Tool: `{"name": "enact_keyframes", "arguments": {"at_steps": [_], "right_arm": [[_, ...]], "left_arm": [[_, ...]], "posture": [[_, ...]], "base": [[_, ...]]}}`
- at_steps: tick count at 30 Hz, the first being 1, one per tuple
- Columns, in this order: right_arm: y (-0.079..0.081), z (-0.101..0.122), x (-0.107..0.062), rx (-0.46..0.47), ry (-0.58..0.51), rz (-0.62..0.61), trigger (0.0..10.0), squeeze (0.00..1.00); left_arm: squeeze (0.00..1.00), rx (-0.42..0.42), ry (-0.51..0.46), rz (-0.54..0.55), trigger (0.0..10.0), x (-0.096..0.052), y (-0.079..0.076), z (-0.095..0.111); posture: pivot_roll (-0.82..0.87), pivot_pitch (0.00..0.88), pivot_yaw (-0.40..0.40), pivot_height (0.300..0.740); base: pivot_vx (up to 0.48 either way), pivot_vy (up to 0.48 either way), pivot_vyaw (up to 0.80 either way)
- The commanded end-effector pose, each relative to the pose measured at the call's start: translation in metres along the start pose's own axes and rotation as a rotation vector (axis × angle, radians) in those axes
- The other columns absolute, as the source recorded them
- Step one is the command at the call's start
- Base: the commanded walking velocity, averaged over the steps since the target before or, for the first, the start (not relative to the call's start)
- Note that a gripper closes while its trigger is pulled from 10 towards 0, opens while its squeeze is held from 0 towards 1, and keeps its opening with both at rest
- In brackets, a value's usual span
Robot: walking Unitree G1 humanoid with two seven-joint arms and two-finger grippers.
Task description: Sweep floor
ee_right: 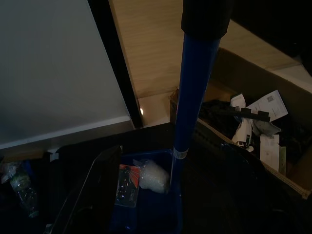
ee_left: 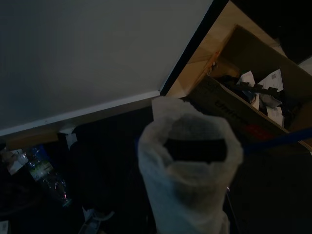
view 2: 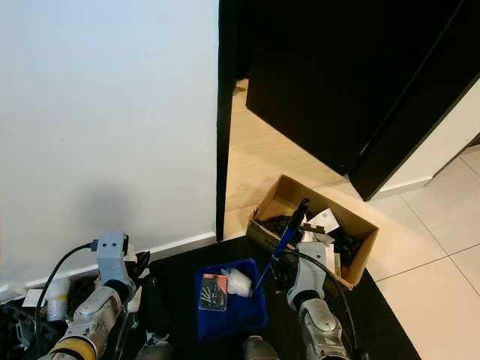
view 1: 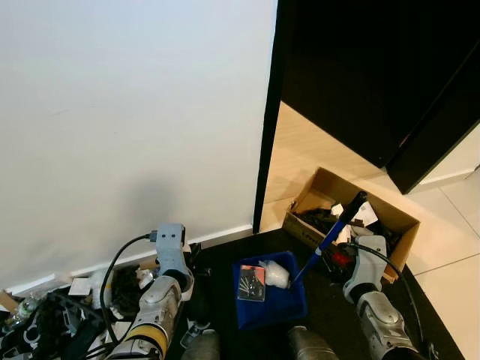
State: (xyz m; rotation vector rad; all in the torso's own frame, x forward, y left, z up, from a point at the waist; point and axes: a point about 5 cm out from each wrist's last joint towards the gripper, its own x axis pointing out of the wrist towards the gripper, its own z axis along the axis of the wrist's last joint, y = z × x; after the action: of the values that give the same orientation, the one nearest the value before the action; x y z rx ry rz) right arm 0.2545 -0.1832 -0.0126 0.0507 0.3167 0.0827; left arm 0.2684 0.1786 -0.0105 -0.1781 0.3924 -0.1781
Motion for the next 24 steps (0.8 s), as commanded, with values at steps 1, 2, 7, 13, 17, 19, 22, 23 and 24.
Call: {"name": "enact_keyframes", "arguments": {"at_steps": [1,2,7,13,17,19,22,23,24], "right_arm": [[-0.0032,-0.0078,-0.0047,0.01,0.033,-0.012,10.0,0.0],[-0.0032,-0.0078,-0.0047,0.01,0.033,-0.012,10.0,0.0],[-0.003,-0.0078,-0.0047,0.01,0.032,-0.011,10.0,0.0],[-0.0023,-0.0077,-0.0048,0.009,0.031,-0.009,10.0,0.0],[-0.0021,-0.0079,-0.005,0.009,0.031,-0.009,10.0,0.0],[-0.0021,-0.008,-0.0052,0.009,0.031,-0.008,10.0,0.0],[-0.0021,-0.0083,-0.0053,0.009,0.032,-0.008,10.0,0.0],[-0.0021,-0.0084,-0.0054,0.009,0.032,-0.008,10.0,0.0],[-0.0021,-0.0084,-0.0054,0.009,0.032,-0.008,10.0,0.0]], "left_arm": [[0.0,-0.019,0.031,0.009,10.0,-0.0044,-0.0008,-0.011],[0.0,-0.019,0.031,0.009,10.0,-0.0044,-0.0008,-0.011],[0.0,-0.019,0.032,0.009,10.0,-0.0044,-0.0007,-0.011],[0.0,-0.019,0.033,0.009,10.0,-0.0046,-0.0006,-0.0113],[0.0,-0.019,0.034,0.008,10.0,-0.0047,-0.0007,-0.0117],[0.0,-0.019,0.034,0.008,10.0,-0.0048,-0.0008,-0.0119],[0.0,-0.019,0.035,0.008,10.0,-0.005,-0.0009,-0.0122],[0.0,-0.019,0.034,0.007,10.0,-0.005,-0.001,-0.0123],[0.0,-0.019,0.034,0.007,10.0,-0.005,-0.001,-0.0123]], "posture": [[0.03,0.17,-0.014,0.74],[0.03,0.17,-0.014,0.74],[0.03,0.17,-0.014,0.74],[0.03,0.167,-0.015,0.74],[0.03,0.165,-0.015,0.74],[0.03,0.164,-0.015,0.74],[0.03,0.164,-0.016,0.74],[0.03,0.163,-0.017,0.74],[0.03,0.163,-0.017,0.74]], "base": [[0.0,0.0,0.0],[0.0,0.0,0.0],[0.0,0.0,0.0],[0.0,0.0,0.0],[0.0,0.0,0.0],[0.0,0.0,0.0],[0.0,0.0,0.0],[0.0,0.0,0.0],[0.0,0.0,0.0]]}}
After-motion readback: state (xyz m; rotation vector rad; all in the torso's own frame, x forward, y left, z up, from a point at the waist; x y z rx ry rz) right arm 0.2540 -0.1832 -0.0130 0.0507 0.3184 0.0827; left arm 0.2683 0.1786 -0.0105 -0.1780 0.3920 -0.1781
